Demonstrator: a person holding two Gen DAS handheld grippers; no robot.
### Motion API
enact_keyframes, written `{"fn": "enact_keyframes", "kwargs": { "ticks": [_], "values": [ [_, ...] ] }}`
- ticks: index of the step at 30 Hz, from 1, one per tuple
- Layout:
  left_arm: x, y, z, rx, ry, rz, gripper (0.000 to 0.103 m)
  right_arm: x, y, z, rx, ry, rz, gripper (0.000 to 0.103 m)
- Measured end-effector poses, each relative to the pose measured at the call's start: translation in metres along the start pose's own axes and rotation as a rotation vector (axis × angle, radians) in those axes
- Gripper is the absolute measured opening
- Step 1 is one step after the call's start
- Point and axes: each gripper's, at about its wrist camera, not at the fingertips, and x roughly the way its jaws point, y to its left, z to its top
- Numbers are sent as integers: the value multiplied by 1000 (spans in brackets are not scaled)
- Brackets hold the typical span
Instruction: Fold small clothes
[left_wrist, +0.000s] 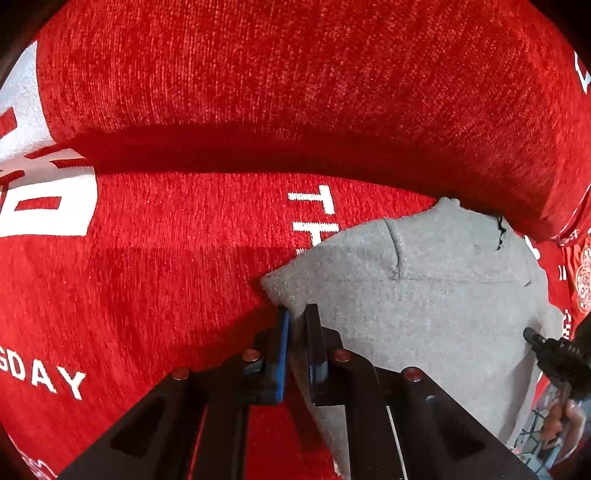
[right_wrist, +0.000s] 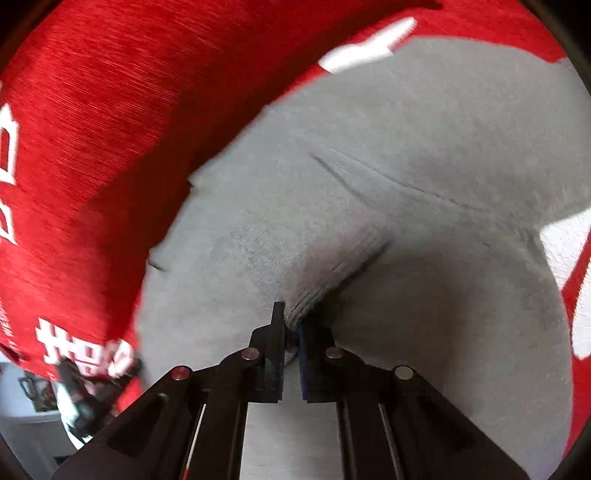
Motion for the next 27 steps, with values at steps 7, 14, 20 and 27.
{"fn": "enact_keyframes", "kwargs": {
  "ticks": [7,14,20,27],
  "values": [
    [-27,4,-16,1,-49,79,10,-15,49,-14,-36,-3,-32,25],
    [-53,17,-47,-54,-51,157,11,66,126,-120,-58,368,334,26],
    [-62,42,-77,-115,-43,182,11,117,144,-157,92,440,430,26],
    [-65,56,-90,-147,-31,199,11,119,158,-159,78,396,434,6]
  ]
}}
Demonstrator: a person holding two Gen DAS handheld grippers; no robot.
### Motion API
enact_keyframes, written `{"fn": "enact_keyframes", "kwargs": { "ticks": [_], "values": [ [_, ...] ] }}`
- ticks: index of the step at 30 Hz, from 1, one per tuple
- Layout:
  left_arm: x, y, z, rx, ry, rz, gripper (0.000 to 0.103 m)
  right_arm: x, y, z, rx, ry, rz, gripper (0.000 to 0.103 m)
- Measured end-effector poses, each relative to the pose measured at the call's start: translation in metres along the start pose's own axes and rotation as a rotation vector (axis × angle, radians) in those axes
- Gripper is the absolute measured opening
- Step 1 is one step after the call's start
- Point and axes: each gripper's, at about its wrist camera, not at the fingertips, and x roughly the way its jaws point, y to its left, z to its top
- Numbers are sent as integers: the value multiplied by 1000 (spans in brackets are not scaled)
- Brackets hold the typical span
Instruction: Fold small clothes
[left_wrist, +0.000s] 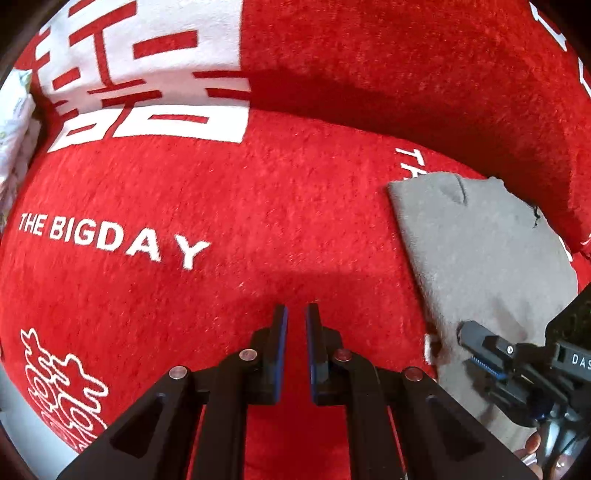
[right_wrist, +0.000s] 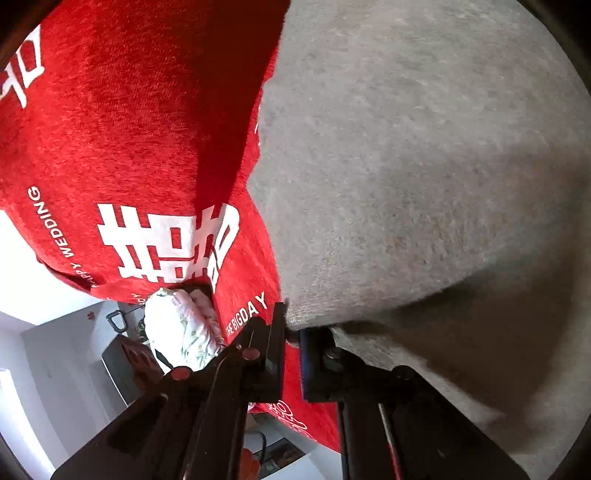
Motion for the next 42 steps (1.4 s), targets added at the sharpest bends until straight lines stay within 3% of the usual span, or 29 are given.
{"fn": "enact_keyframes", "kwargs": {
  "ticks": [4,10,11,14,16,17,18,21,26,36,42],
  "values": [
    [-1,-1,-1,3,1,8,11,22,-1,-3,-42,22,-87,6],
    [-4,-11,-4,13,-11,8,11,4,10,-3,-124,58,-131,13],
    [-5,-13,-4,12,-11,4,11,-4,12,-4,-148,58,-148,18],
    [-6,-23,-5,12,-6,-8,11,-31,12,-8,-181,37,-177,48],
    [-7,-30,-6,19,-10,-16,11,-48,10,-9,-189,17,-193,49],
    [-8,-34,-7,29,-10,-21,38,-58,8,-9,-193,3,-205,50],
    [-8,-38,-8,34,-9,-23,99,-65,7,-9,-195,-10,-213,54],
    [-17,-55,-11,90,-47,16,102,-90,1,-8,-196,-52,-248,67],
    [-22,-80,-14,148,-45,27,102,-125,-11,-7,-176,-111,-290,79],
    [-10,-138,-17,182,-4,70,102,-210,-54,34,-136,-183,-341,80],
    [5,-223,-20,167,24,-5,102,-282,-80,75,-123,-216,-365,80]
  ]
}}
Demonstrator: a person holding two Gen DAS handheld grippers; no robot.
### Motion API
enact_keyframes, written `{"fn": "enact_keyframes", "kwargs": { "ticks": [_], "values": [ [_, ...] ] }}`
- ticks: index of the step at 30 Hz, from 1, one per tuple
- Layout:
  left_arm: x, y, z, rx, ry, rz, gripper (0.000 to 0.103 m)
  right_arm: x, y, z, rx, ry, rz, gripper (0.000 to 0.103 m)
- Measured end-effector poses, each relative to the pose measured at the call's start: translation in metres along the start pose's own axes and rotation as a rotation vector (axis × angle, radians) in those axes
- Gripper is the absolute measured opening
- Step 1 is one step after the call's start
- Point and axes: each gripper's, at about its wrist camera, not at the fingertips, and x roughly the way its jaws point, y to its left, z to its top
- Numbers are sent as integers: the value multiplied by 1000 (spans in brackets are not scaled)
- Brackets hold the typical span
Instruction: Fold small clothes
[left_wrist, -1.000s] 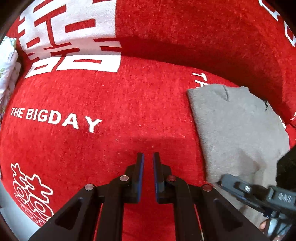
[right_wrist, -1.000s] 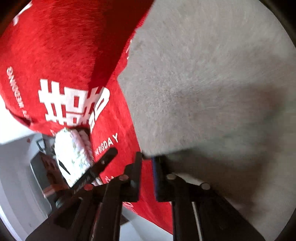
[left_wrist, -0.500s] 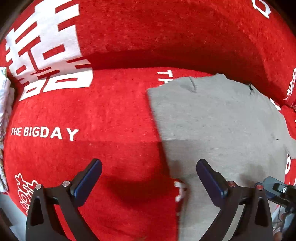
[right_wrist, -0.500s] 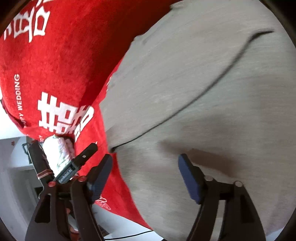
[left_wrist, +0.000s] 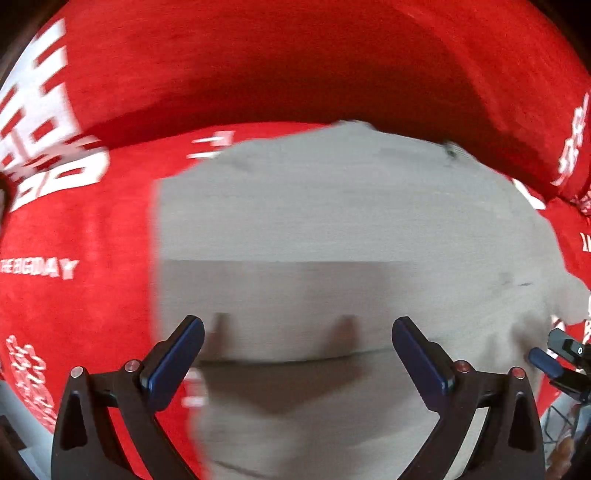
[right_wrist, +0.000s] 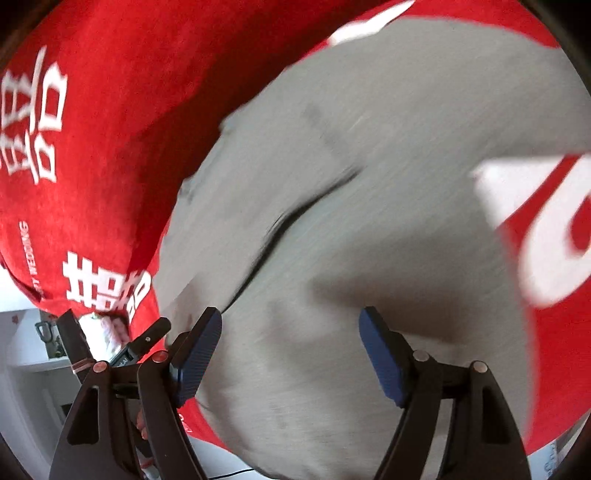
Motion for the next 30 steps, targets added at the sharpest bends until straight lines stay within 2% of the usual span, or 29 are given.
{"fn": "enact_keyframes", "kwargs": {
  "ticks": [4,6,9,11,14,17,20,23,28,29,30],
  "values": [
    [17,-74,15,56,-14,-19,102,-34,-42,28,34,-34,-20,80],
    [31,-113,22,117,-23,7,102,-48,-61,40,57,-56,-29,80],
    [51,-156,22,209,5,58,102,-72,-97,58,121,-100,-33,80],
    [50,-168,18,222,-30,97,102,-85,-118,65,171,-129,-28,80],
    [45,-175,11,227,-27,119,102,-104,-160,71,295,-185,0,80],
    [38,-179,7,250,5,89,102,-123,-207,68,483,-273,47,80],
    [29,-183,4,227,9,46,102,-134,-243,66,622,-350,95,80],
    [25,-192,3,221,16,31,102,-134,-262,78,656,-361,125,80],
    [24,-211,7,224,3,37,102,-132,-263,104,666,-383,207,78],
    [24,-212,10,221,-2,35,102,-132,-261,108,671,-382,220,59],
    [24,-209,13,217,-8,33,102,-130,-259,114,677,-366,229,25]
  ]
}}
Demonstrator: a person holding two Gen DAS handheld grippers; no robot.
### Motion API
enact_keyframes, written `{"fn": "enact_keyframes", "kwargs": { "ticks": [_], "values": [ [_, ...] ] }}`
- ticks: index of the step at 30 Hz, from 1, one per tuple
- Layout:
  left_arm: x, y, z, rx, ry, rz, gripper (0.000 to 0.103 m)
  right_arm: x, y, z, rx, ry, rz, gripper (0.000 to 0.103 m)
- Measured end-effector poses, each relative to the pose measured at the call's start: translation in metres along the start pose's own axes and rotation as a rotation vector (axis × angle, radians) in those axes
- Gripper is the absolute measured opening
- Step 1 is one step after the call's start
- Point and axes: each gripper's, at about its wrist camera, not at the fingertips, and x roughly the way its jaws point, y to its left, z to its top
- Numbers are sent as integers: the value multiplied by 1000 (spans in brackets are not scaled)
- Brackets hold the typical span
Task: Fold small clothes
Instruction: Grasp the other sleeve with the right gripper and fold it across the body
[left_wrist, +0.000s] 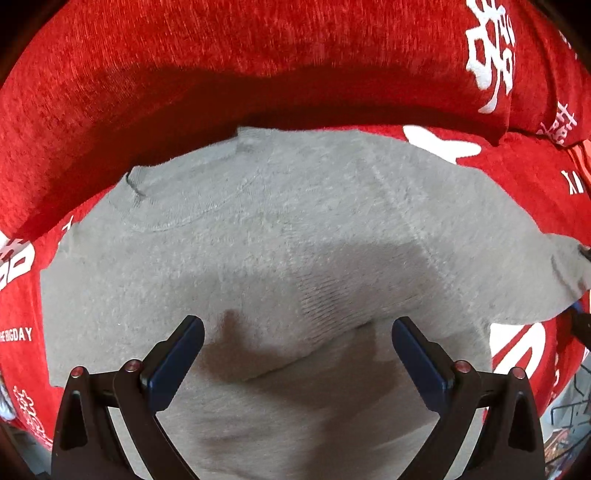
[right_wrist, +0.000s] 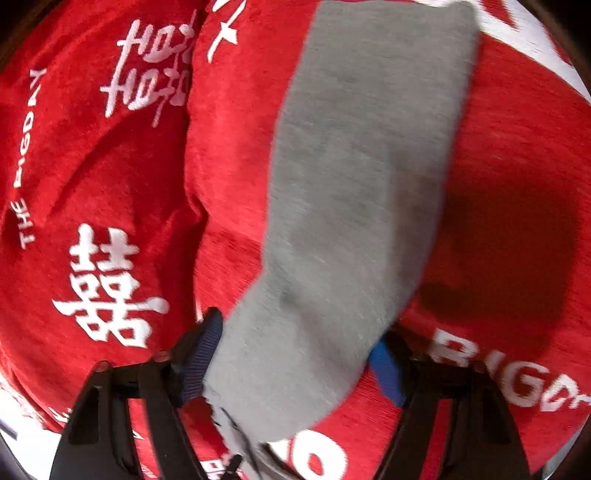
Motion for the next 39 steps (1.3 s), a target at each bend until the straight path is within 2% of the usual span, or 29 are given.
{"fn": "enact_keyframes", "kwargs": {
  "ticks": [1,2,4,6,9,12,16,20,21,23,25,26,28,29,30,34,35,36,37,38,39],
  "values": [
    [0,-1,2,-6,-6,0,102,1,0,0,7,7,1,12],
    [-2,0,3,-15,-11,-1,102,3,3,-1,18,10,26,8],
    [-1,8,4,-34,-10,-4,102,3,16,-4,-16,18,75,7],
    [-5,20,-1,-66,-11,-7,102,5,41,-13,-114,44,99,7],
    [-10,47,-9,-125,-28,-20,102,18,101,-45,-351,114,122,7],
    [-18,79,-18,-181,-52,-21,102,37,164,-98,-607,187,140,7],
    [-23,123,-30,-233,-73,-14,102,87,224,-203,-921,315,134,7],
    [-24,172,-46,-287,-69,13,102,156,229,-308,-1115,468,47,7],
    [-24,186,-52,-306,-70,18,102,180,220,-335,-1150,518,-1,7],
    [-23,204,-59,-323,-64,27,102,214,202,-367,-1188,578,-111,8],
    [-19,218,-66,-328,-54,41,102,239,184,-385,-1191,592,-254,11],
    [-18,224,-69,-329,-53,45,102,238,182,-383,-1155,576,-239,11],
    [-17,235,-76,-337,-58,39,102,226,181,-371,-1037,567,-178,36],
    [-17,239,-78,-344,-60,34,102,219,182,-363,-984,541,-155,59],
    [-16,244,-80,-352,-60,28,102,212,184,-353,-936,502,-133,65],
    [-16,258,-88,-391,-55,-1,102,223,190,-321,-742,440,-122,65],
    [-17,260,-89,-398,-56,-7,102,230,193,-317,-701,433,-115,58],
    [-18,263,-90,-403,-57,-13,102,239,196,-316,-674,429,-101,34],
    [-20,266,-91,-407,-60,-22,102,250,202,-320,-668,438,-87,16],
    [-22,270,-93,-415,-65,-38,102,256,209,-328,-687,443,-69,7],
    [-24,275,-94,-430,-71,-67,102,258,221,-336,-722,447,-46,7]
  ]
}}
